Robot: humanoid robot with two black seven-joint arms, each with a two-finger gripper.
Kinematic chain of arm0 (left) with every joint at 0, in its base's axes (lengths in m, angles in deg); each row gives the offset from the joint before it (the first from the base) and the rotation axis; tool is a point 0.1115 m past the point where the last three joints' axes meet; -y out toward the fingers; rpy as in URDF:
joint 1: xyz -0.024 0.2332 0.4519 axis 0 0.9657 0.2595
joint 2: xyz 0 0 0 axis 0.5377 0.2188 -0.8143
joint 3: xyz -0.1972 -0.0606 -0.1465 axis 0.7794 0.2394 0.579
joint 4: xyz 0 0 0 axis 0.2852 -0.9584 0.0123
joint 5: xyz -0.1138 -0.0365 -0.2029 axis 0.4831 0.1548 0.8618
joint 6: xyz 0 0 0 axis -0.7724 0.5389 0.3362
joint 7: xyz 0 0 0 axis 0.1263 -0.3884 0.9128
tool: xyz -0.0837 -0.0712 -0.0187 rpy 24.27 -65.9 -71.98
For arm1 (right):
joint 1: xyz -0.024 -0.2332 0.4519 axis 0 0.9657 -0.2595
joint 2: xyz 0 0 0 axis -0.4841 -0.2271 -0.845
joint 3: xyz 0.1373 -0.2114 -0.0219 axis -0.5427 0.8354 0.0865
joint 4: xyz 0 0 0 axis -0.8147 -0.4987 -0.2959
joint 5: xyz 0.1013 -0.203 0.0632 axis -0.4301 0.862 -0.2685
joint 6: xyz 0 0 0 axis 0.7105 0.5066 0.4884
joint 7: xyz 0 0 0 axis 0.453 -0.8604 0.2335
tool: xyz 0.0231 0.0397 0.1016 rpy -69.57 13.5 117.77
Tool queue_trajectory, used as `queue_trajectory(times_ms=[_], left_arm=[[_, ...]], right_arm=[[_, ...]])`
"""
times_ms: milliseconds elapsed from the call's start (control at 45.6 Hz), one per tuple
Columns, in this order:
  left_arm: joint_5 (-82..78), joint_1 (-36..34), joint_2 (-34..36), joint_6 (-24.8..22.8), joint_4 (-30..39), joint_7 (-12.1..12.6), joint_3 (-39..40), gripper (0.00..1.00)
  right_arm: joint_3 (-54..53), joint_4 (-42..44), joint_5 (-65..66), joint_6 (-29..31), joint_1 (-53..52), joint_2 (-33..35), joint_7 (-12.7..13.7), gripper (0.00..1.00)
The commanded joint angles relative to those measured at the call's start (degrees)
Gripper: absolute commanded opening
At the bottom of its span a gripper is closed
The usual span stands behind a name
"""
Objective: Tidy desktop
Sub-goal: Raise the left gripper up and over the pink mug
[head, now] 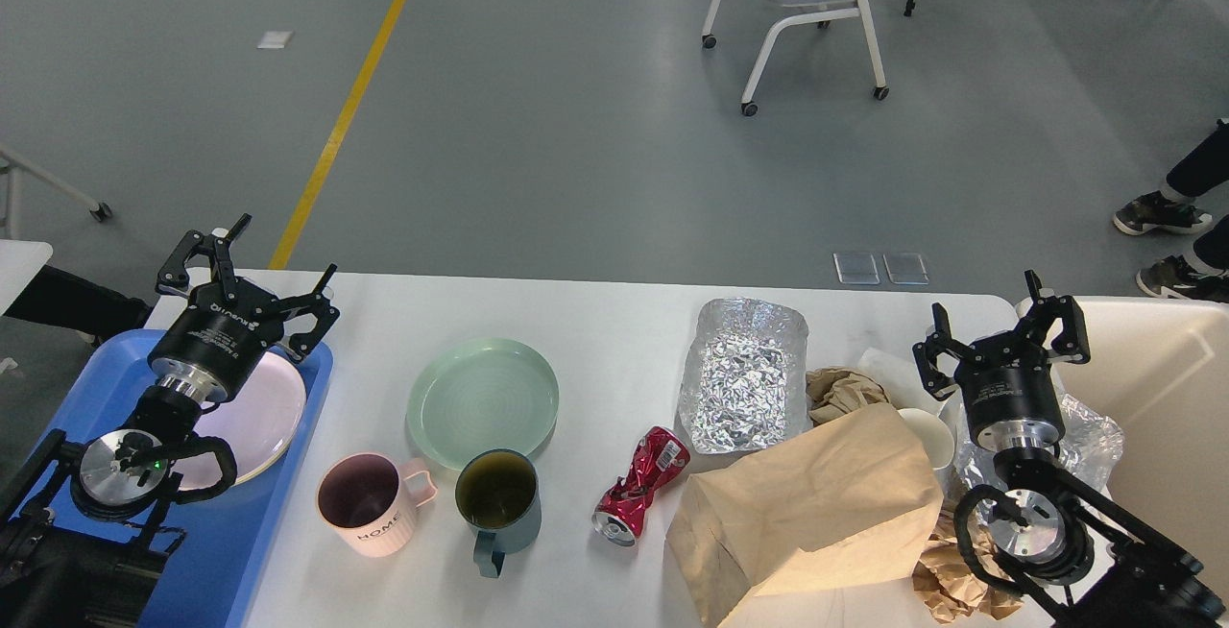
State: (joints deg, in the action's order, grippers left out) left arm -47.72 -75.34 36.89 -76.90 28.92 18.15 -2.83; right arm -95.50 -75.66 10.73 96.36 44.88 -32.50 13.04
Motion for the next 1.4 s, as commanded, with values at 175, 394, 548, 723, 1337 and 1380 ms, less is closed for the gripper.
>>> queue_trajectory(times_ms=[175,394,548,723,1337,1380], left_arm=[[0.1,0.3,0.0,0.0,0.1,-0.2,0.2,0.96],[0.1,3.3,-0.3,-0.3,3.2,-0.5,2.1,0.96],[0.0,7.1,-1.6,0.2,7.2,-3.7,4.2,0.96],[-0.1,7.4,-1.1,1.1,7.2,-4.0,3.2,0.96],[-2.8,-26.1,26.0,2.3,5.4,-4.7,-41.3,0.96],[-2.6,-30.3,27.0,2.4,5.3,-4.8,-47.5,0.96]], right_arm=[[0.0,0.0,0.0,0.0,0.0,0.0,0.0,1.0],[0.0,0.0,0.0,-0.1,0.0,0.0,0.0,1.0],[0.0,0.0,0.0,-0.1,0.0,0.0,0.0,1.0],[0.0,0.0,0.0,0.0,0.0,0.0,0.0,1.0],[0.0,0.0,0.0,-0.1,0.0,0.0,0.0,1.0],[0.0,0.0,0.0,-0.1,0.1,0.0,0.0,1.0]])
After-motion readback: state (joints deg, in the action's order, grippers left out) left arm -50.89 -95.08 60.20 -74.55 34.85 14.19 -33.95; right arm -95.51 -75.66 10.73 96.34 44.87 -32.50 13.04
